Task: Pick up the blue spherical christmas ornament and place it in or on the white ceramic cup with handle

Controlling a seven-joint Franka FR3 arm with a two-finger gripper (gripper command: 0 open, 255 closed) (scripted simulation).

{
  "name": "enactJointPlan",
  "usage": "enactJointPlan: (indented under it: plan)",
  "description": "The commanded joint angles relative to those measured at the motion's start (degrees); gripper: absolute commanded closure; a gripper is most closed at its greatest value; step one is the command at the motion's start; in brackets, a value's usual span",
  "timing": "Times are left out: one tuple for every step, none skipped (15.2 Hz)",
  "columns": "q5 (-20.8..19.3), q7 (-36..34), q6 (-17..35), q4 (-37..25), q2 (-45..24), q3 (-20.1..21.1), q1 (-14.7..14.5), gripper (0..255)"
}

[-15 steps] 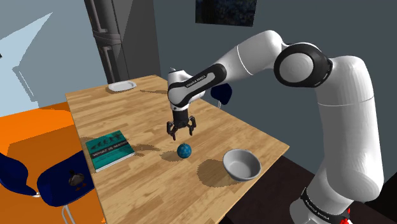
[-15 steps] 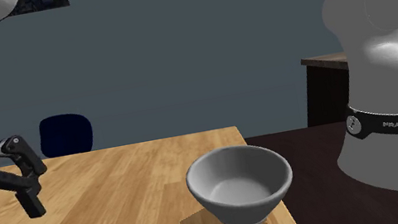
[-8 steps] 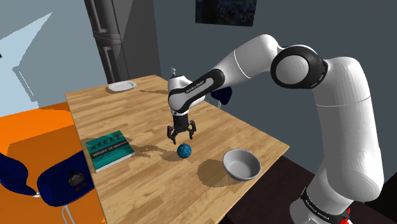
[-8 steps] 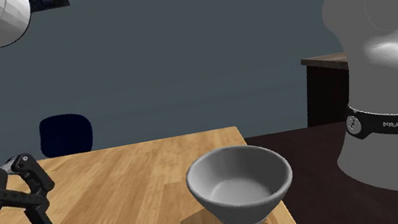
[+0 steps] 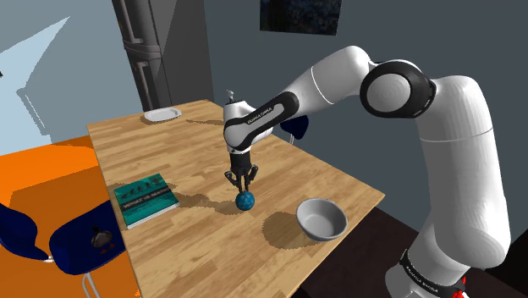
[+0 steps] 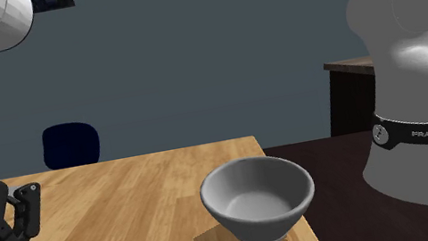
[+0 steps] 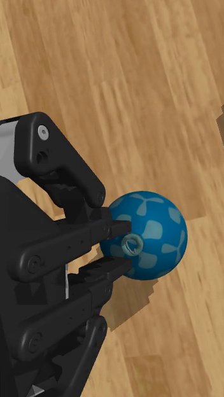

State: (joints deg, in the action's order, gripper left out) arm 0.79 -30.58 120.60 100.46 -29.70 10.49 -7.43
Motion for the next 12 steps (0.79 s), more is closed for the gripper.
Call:
enactJointPlan:
  plan:
    - [0.0, 0.0, 0.0, 0.0, 0.0, 0.0, 0.0, 255]
    - [0.0, 0.0, 0.0, 0.0, 0.0, 0.0, 0.0, 255]
    - [0.0, 0.0, 0.0, 0.0, 0.0, 0.0, 0.0, 255]
    - [0.0, 0.0, 0.0, 0.0, 0.0, 0.0, 0.0, 255]
    - [0.0, 0.0, 0.0, 0.0, 0.0, 0.0, 0.0, 255]
    - [0.0, 0.0, 0.0, 0.0, 0.0, 0.0, 0.0, 255]
    - [0.1, 0.0, -0.6, -0.1, 0.4, 0.0, 0.0, 255]
    - [0.1, 0.0, -1.1, -0.2, 0.9, 0.1, 0.1, 255]
    - [0.2, 0.0, -1.7, -0.4, 1.3, 0.1, 0.1, 255]
    - [0.2, 0.0, -2.3, -0.6, 1.7, 0.2, 0.1, 255]
    - [0.3, -0.1, -2.9, -0.8, 2.1, 0.2, 0.2, 255]
    - [0.4, -0.1, -3.5, -1.0, 2.5, 0.2, 0.2, 255]
